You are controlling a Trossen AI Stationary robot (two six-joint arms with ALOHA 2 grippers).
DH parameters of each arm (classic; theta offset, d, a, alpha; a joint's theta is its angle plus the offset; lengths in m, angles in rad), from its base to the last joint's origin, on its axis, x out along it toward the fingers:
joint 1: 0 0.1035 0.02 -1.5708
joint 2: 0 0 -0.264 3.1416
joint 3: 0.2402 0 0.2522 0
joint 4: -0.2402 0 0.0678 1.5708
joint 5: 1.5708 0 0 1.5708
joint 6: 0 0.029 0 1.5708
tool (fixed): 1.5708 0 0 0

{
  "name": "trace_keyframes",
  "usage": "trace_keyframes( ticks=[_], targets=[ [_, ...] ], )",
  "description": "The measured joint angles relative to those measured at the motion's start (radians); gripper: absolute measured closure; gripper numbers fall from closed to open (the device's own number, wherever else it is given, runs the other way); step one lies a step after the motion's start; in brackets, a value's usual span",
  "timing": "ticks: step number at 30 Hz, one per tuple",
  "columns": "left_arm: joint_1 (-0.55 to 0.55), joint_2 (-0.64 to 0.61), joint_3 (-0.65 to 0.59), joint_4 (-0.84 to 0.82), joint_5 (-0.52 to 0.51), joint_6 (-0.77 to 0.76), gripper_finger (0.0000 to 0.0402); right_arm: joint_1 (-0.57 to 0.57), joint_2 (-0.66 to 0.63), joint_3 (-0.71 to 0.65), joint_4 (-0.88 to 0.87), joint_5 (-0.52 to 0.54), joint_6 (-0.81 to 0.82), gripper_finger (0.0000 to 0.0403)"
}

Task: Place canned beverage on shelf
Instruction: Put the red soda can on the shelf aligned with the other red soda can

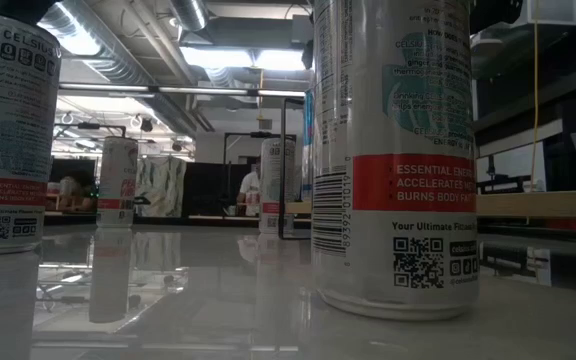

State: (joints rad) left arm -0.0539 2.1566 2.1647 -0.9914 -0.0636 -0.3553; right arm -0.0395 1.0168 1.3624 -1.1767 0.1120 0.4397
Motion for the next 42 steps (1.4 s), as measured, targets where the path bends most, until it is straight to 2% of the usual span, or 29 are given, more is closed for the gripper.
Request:
trace_keyframes(
  ticks=[42],
  targets=[
    [-0.007, 0.053, -0.002, 0.007, -0.024, 0.027, 0.0108, 0.000, 0.000, 0.000, 0.001, 0.000, 0.000, 0.0066]
  ],
)
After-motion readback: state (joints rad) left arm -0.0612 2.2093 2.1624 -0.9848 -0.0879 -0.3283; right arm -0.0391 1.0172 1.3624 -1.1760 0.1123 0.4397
